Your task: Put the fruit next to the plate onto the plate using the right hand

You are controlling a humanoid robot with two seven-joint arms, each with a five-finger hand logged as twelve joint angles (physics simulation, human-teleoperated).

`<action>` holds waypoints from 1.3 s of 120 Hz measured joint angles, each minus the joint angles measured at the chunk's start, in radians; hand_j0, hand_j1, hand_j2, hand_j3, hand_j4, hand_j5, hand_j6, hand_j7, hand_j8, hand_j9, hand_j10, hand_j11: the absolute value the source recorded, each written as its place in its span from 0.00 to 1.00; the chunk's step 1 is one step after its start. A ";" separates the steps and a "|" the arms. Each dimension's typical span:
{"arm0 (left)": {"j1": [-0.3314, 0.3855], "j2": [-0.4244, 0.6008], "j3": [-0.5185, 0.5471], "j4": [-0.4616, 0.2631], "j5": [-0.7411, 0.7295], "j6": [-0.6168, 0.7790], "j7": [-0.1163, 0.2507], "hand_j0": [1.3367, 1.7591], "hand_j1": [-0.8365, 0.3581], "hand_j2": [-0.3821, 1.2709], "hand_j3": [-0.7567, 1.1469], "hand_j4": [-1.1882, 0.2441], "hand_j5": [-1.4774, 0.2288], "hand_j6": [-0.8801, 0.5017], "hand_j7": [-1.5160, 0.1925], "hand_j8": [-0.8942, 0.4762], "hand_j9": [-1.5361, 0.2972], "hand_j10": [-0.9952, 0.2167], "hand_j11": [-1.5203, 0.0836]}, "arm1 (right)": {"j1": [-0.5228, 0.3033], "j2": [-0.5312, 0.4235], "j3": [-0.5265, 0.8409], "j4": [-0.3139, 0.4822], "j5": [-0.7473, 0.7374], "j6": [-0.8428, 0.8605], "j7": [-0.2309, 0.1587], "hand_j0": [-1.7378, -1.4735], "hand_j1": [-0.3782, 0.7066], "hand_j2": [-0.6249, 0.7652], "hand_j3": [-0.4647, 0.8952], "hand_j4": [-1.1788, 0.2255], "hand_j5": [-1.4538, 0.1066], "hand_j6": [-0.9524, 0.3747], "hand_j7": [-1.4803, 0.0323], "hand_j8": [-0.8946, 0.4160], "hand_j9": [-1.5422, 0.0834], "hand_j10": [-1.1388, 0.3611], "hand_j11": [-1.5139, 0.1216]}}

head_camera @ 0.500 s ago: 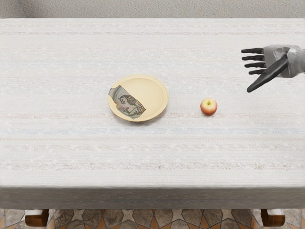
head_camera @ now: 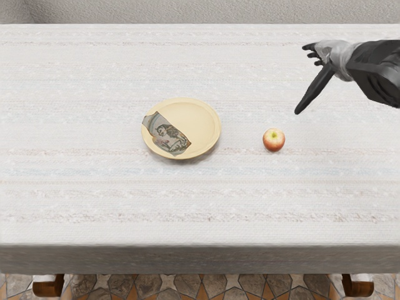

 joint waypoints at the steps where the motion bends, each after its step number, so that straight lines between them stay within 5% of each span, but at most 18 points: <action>1: 0.000 0.000 0.000 0.000 0.000 0.000 0.000 0.76 0.99 0.23 0.40 0.82 0.86 0.63 0.88 0.65 0.83 0.82 0.94 | 0.003 0.013 -0.012 0.002 -0.003 -0.018 0.000 0.30 0.03 0.45 0.34 0.84 0.93 0.72 0.98 0.68 0.95 0.76 0.93; 21: 0.000 0.000 0.000 0.000 0.000 0.000 0.000 0.76 0.99 0.23 0.40 0.82 0.86 0.63 0.88 0.65 0.83 0.82 0.94 | -0.031 0.169 -0.145 -0.012 -0.115 -0.197 0.000 0.30 0.03 0.45 0.34 0.84 0.93 0.72 0.98 0.68 0.95 0.76 0.93; 49: 0.000 0.000 0.000 0.000 0.000 0.000 0.000 0.76 0.99 0.23 0.40 0.82 0.86 0.63 0.88 0.65 0.83 0.82 0.94 | -0.165 0.301 -0.157 -0.112 -0.185 -0.249 0.000 0.30 0.03 0.45 0.34 0.84 0.93 0.72 0.98 0.68 0.95 0.76 0.93; 111: 0.000 0.000 0.000 0.000 0.000 0.000 0.000 0.76 0.99 0.23 0.40 0.82 0.86 0.63 0.88 0.65 0.83 0.82 0.94 | -0.277 0.263 -0.016 -0.130 -0.186 -0.168 0.000 0.30 0.03 0.45 0.34 0.84 0.93 0.72 0.98 0.68 0.95 0.76 0.93; 122: 0.000 0.000 0.000 0.000 0.000 0.000 0.000 0.76 0.99 0.23 0.40 0.82 0.86 0.63 0.88 0.65 0.83 0.82 0.94 | -0.285 0.245 -0.010 -0.130 -0.185 -0.155 0.029 0.30 0.03 0.45 0.34 0.84 0.93 0.71 0.98 0.68 0.95 0.76 0.92; 156: 0.000 0.000 0.000 0.000 0.000 0.000 0.000 0.76 0.99 0.23 0.40 0.82 0.86 0.63 0.88 0.65 0.83 0.82 0.94 | -0.313 0.231 -0.006 -0.131 -0.192 -0.222 0.060 0.30 0.25 0.42 0.34 0.70 0.77 0.57 0.81 0.53 0.79 0.63 0.77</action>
